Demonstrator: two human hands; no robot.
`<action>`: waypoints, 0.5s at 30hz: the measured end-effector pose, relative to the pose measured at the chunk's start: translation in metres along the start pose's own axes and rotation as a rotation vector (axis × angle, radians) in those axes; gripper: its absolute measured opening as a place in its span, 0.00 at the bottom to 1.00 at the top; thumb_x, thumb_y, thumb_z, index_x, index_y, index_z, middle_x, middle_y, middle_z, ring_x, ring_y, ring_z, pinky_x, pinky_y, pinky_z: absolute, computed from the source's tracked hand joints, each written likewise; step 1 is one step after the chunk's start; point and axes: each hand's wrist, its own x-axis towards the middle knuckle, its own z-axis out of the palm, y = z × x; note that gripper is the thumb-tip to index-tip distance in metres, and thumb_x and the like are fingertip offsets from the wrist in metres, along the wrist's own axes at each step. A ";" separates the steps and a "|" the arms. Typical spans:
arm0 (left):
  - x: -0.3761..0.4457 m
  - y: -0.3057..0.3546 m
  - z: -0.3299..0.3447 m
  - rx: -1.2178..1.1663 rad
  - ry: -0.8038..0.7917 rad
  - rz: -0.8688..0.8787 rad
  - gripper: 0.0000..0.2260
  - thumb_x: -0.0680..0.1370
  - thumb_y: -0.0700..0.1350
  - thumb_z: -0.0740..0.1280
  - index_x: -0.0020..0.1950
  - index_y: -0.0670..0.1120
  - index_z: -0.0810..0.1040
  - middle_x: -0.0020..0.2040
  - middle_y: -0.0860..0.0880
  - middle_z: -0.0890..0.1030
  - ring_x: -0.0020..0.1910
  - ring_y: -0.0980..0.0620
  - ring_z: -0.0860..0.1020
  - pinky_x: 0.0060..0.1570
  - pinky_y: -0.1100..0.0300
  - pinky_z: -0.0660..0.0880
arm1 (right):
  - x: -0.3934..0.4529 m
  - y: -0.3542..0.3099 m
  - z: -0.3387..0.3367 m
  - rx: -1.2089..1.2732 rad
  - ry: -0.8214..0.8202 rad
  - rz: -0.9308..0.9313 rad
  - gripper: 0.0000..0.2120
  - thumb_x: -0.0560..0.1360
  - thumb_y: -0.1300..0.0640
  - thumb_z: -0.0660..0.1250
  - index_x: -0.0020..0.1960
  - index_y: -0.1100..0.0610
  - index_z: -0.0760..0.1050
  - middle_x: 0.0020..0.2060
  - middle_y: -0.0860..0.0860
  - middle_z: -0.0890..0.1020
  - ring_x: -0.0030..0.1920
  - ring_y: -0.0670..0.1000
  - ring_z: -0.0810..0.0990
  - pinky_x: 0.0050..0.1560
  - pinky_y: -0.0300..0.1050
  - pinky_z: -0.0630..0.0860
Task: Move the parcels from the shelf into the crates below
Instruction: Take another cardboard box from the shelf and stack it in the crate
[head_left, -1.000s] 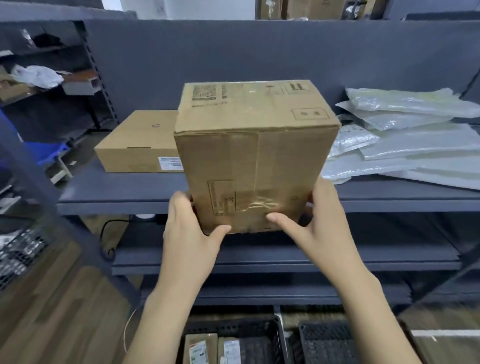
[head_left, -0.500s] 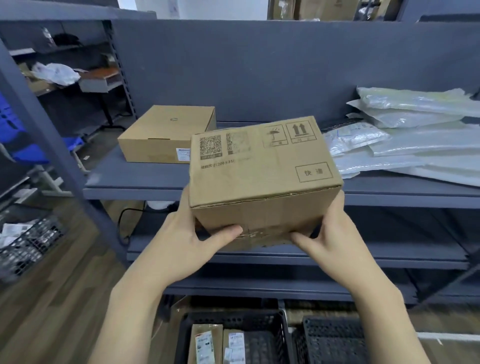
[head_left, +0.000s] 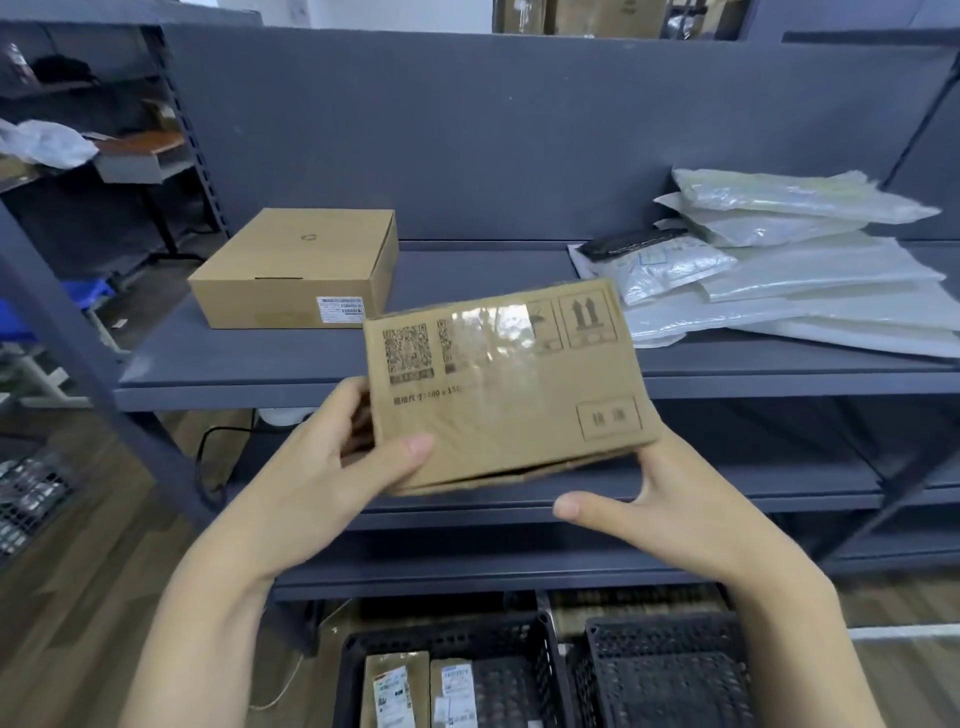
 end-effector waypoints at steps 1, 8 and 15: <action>0.000 -0.001 0.000 0.026 0.000 0.003 0.29 0.61 0.61 0.68 0.61 0.58 0.70 0.56 0.66 0.78 0.57 0.66 0.76 0.52 0.72 0.73 | 0.000 -0.004 -0.001 0.032 -0.031 -0.014 0.28 0.67 0.49 0.75 0.61 0.36 0.66 0.57 0.28 0.73 0.59 0.31 0.71 0.52 0.21 0.66; -0.004 -0.005 -0.002 0.270 0.076 0.055 0.34 0.65 0.46 0.77 0.57 0.71 0.60 0.52 0.72 0.74 0.54 0.73 0.72 0.49 0.78 0.68 | 0.004 -0.008 0.003 -0.016 -0.005 -0.055 0.24 0.68 0.41 0.71 0.60 0.36 0.67 0.56 0.28 0.73 0.58 0.31 0.72 0.51 0.21 0.66; -0.004 0.001 0.003 0.361 0.148 0.162 0.46 0.66 0.43 0.77 0.69 0.68 0.50 0.56 0.81 0.66 0.57 0.79 0.66 0.49 0.85 0.61 | 0.008 -0.002 0.012 -0.056 0.069 -0.049 0.26 0.66 0.49 0.75 0.62 0.42 0.71 0.57 0.34 0.75 0.60 0.36 0.72 0.54 0.27 0.69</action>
